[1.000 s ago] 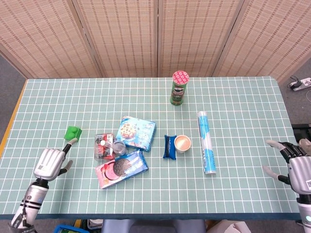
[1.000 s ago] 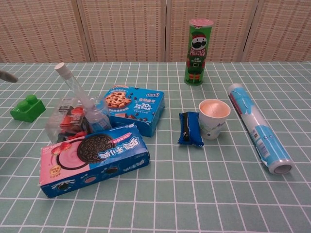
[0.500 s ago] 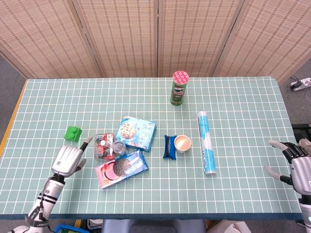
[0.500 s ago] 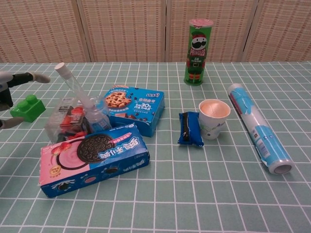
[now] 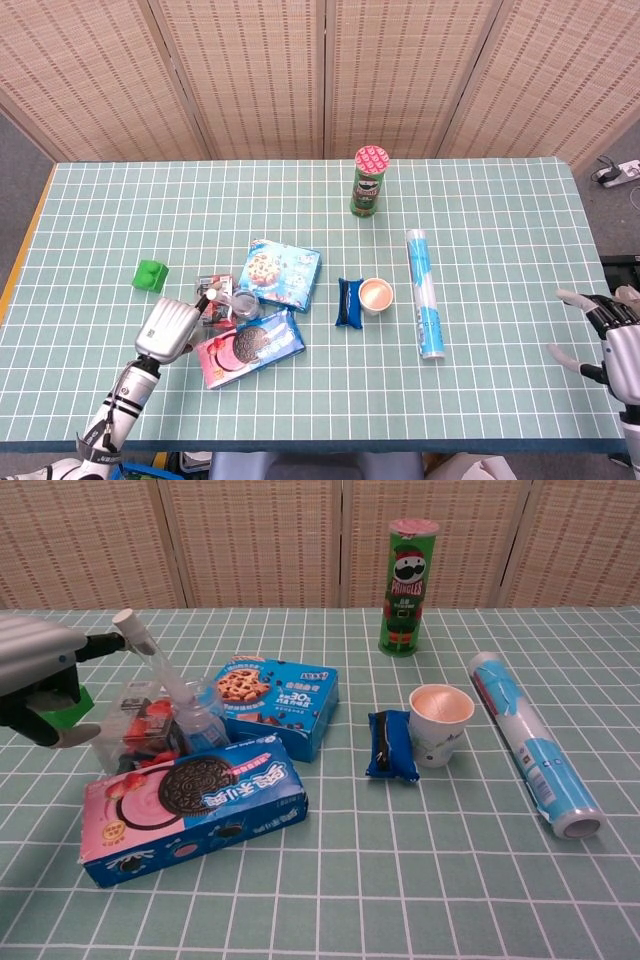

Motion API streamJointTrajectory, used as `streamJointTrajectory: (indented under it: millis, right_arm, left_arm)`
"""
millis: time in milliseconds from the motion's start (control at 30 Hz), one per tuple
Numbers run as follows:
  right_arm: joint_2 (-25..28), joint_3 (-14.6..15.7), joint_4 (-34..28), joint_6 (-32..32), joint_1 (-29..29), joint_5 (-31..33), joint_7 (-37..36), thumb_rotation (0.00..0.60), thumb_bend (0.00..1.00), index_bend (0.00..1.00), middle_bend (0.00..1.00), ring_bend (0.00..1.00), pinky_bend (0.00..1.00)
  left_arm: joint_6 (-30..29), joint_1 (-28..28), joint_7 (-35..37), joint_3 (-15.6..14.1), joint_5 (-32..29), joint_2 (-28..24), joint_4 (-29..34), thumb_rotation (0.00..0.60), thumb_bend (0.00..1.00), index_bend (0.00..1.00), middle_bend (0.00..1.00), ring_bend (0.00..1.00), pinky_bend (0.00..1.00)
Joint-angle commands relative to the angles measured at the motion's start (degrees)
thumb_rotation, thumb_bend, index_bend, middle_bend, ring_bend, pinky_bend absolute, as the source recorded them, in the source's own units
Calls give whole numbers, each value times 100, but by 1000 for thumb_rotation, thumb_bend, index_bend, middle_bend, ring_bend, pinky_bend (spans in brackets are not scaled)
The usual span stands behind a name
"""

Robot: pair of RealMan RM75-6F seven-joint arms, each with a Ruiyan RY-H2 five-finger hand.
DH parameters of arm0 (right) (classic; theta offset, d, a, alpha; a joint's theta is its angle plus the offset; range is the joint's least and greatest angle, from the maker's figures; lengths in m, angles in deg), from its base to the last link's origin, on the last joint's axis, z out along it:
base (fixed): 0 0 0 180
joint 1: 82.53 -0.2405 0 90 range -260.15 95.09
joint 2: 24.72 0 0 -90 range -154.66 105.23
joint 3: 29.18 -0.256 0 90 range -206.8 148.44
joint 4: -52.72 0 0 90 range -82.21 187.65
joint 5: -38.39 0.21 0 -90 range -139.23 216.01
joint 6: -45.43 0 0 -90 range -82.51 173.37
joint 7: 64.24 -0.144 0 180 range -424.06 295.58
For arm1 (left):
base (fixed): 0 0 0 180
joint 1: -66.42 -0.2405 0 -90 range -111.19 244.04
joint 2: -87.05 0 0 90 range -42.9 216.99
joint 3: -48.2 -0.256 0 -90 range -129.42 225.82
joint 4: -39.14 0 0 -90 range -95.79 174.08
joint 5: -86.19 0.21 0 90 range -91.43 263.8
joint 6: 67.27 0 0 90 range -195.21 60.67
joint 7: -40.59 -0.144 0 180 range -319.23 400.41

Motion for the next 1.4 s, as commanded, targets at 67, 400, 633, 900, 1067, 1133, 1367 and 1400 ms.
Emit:
streamJointTrajectory:
  millis: [67,400,633,900,1067,1133,1367,1400]
  right_arm:
    - [10,1,13,34,16,-17,-34,600,52,276,362,294,349]
    - [29,-9,34,65,34,-14,-109,600,52,275,362,294,349]
    - [45,-27,59,54,34,18,-188,600,53,275,363,294,349]
    - [69,-49,78,34,34,61,-273,600,52,275,362,294,349]
    - [75,-57,96,11,33,88,-322,600,52,276,363,294,349]
    - [75,-58,95,-1,28,90,-319,600,52,276,362,294,349]
    - [71,-47,80,-71,4,95,-269,600,52,276,363,294,349]
    - [71,-49,81,-79,2,102,-268,600,52,276,363,294,349]
  left_arm:
    - [3,100,-142,6,-61,60,41,600,361,79,1000,990,1000]
    - [18,325,-337,37,-281,117,329,600,377,79,1000,990,1000]
    - [13,521,-607,101,-544,151,455,600,377,78,1000,990,1000]
    - [-2,723,-700,185,-896,144,546,600,384,74,1000,990,1000]
    - [-8,741,-331,200,-924,115,535,600,391,74,1000,993,1000]
    - [95,745,57,215,-811,58,496,600,385,91,1000,998,1000]
    - [598,781,1363,332,-897,-300,528,600,320,201,1000,1000,1000]
    - [691,794,1561,350,-933,-349,534,600,293,216,1000,1000,1000]
